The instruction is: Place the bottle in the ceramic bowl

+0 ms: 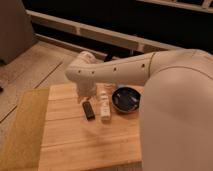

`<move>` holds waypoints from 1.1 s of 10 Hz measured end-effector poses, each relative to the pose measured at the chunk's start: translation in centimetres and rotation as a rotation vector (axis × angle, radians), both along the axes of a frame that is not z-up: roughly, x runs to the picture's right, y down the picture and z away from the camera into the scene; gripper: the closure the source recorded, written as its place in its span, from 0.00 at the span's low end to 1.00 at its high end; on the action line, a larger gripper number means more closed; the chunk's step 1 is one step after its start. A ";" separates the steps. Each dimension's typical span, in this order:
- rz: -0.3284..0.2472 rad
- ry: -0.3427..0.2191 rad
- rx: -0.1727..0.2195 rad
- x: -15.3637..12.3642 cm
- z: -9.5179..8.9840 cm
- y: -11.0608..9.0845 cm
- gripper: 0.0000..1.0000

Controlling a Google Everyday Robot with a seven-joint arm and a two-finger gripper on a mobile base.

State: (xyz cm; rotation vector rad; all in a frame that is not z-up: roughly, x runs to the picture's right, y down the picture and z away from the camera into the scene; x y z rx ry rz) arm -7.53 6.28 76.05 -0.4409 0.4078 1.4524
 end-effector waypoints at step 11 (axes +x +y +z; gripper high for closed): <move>0.001 0.138 -0.177 5.1 7.3 4.4 0.35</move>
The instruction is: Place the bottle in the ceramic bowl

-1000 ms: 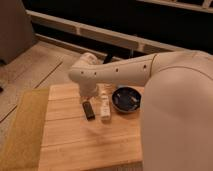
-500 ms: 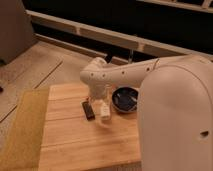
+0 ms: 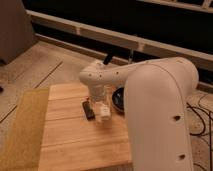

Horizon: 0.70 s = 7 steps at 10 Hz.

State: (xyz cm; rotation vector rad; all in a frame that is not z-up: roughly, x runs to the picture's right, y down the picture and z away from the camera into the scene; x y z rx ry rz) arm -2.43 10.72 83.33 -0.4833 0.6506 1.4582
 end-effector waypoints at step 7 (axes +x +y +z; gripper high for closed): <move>0.072 0.041 -0.116 0.9 2.7 2.5 0.35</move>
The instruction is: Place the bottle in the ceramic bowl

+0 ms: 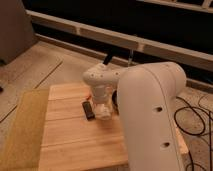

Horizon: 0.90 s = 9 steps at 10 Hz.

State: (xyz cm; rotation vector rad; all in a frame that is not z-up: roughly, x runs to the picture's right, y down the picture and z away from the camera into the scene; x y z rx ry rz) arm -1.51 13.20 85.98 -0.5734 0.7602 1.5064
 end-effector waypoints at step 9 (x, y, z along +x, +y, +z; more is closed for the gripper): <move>0.015 -0.001 -0.065 1.8 1.5 1.5 0.46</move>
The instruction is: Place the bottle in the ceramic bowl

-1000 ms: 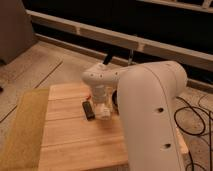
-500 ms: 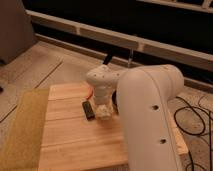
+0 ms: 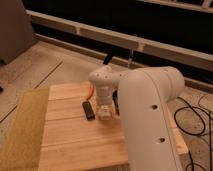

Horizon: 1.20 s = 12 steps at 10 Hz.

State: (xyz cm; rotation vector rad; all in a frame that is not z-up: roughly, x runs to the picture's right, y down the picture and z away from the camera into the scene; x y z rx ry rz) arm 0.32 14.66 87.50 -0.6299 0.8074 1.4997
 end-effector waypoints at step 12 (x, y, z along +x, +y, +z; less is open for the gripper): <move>-0.077 -0.128 0.261 -3.2 -4.2 -9.3 1.00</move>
